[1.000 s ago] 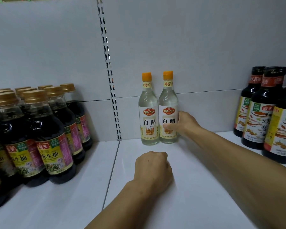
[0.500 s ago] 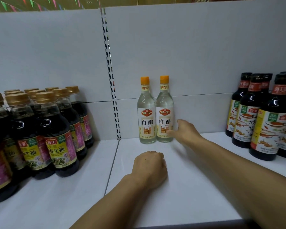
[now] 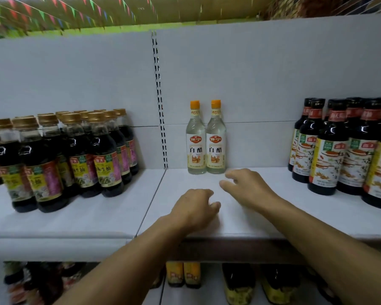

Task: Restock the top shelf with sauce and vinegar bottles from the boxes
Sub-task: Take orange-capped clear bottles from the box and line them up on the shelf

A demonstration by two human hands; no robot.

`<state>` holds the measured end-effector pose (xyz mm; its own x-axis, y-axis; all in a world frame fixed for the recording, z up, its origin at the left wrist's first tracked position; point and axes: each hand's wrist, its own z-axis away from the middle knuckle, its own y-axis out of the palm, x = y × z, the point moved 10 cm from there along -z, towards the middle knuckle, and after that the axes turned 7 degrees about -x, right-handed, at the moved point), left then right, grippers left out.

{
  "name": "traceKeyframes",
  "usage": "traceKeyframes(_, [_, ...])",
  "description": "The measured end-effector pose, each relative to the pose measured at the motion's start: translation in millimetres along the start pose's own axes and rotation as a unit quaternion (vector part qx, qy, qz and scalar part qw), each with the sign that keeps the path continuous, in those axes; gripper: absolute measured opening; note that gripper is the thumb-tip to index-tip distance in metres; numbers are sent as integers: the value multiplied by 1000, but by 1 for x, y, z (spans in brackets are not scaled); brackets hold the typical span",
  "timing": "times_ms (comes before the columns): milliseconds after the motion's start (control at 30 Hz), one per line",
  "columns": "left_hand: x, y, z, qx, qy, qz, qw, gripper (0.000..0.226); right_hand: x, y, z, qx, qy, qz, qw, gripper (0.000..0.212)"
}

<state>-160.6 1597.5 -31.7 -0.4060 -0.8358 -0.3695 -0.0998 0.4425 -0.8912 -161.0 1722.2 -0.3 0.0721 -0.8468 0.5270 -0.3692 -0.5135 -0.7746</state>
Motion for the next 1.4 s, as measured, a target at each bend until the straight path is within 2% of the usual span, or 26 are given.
traceKeyframes(333, [-42,-27,89,-101,34,9,994,47,24,-27,105,18,-82,-17,996,40])
traceKeyframes(500, [-56,-30,131,-122,89,52,987,28,39,-27,143,13,-129,-28,991,26])
traceKeyframes(667, [-43,-19,162,-95,96,79,988,28,46,-13,173,27,-156,-34,987,29])
traceKeyframes(833, [-15,0,185,-77,103,79,989,25,47,21,198,53,-130,-61,988,29])
traceKeyframes(933, [9,23,199,-40,98,88,990,24,43,50,216,65,-94,-76,991,27])
traceKeyframes(1133, [59,90,236,42,77,101,991,42,13,122,260,105,-29,-60,992,28])
traceKeyframes(1400, [110,200,294,134,30,146,980,33,-54,220,327,165,65,-38,983,25])
